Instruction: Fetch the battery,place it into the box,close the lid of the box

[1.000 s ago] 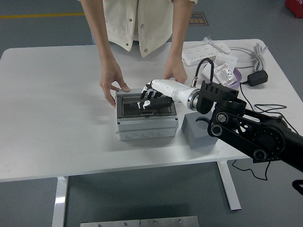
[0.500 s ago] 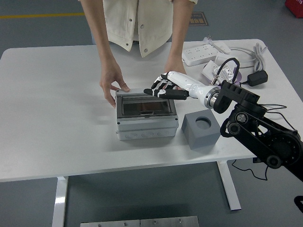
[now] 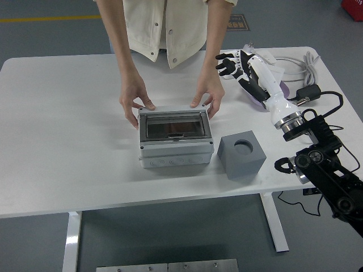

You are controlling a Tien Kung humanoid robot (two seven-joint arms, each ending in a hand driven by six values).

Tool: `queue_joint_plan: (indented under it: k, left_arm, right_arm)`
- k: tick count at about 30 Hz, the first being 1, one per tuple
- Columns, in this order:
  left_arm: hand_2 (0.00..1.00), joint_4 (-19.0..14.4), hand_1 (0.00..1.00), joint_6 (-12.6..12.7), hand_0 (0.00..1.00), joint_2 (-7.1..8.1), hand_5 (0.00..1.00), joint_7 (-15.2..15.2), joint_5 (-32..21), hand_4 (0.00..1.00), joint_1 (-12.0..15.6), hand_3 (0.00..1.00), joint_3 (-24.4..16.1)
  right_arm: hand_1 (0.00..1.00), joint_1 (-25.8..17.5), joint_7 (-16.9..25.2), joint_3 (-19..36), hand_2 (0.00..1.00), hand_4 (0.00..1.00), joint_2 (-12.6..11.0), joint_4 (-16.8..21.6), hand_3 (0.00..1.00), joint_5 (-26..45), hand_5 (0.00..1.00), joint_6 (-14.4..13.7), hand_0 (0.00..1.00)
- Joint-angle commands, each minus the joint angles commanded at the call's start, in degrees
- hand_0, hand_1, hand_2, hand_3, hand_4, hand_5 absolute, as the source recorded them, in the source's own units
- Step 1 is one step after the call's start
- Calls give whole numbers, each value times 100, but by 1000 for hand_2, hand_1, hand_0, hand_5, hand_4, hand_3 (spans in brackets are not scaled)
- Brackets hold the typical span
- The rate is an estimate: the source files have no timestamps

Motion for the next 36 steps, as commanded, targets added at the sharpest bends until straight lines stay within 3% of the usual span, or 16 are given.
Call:
queue_joint_plan:
  k: [2,3,8,14,15,19,20,36]
  left_arm:
    - [566,0,742,-1,611,-22,2,9,106,168,33,522,-121]
    - [567,0,742,1,611,-31,2,10,146,169,46,523,-167]
    - [567,0,742,2,611,-68,2,0,273,169,104,523,-336]
    - [567,0,743,5,612,-85,2,-122,206,168,223,528,-326]
    - [568,0,743,9,616,-87,2,-151,169,175,245,542,-303]
    - [568,0,743,17,616,-107,2,-200,166,175,294,542,-332]
    - [569,0,743,18,617,-110,2,-207,178,180,305,550,-350]
    - [574,0,741,-5,622,-44,2,-245,-104,184,265,548,-88]
  right_arm:
    - [519,-133,268,36,546,900,18,-58,639,297,784,-185,579]
    - [499,-190,379,47,501,866,28,-91,608,435,715,-220,579]
    - [499,-489,698,89,501,866,73,-254,608,1100,715,-110,579]
    - [498,-802,631,105,501,856,103,-331,610,1351,701,29,576]
    - [521,-849,630,116,476,767,110,-332,609,1381,526,38,573]
    - [521,-993,611,152,476,767,130,-291,609,1480,526,96,573]
    - [460,-1025,598,156,444,726,128,-269,587,1509,477,119,489]
    - [471,-1246,387,153,466,716,8,145,598,1639,442,387,542]
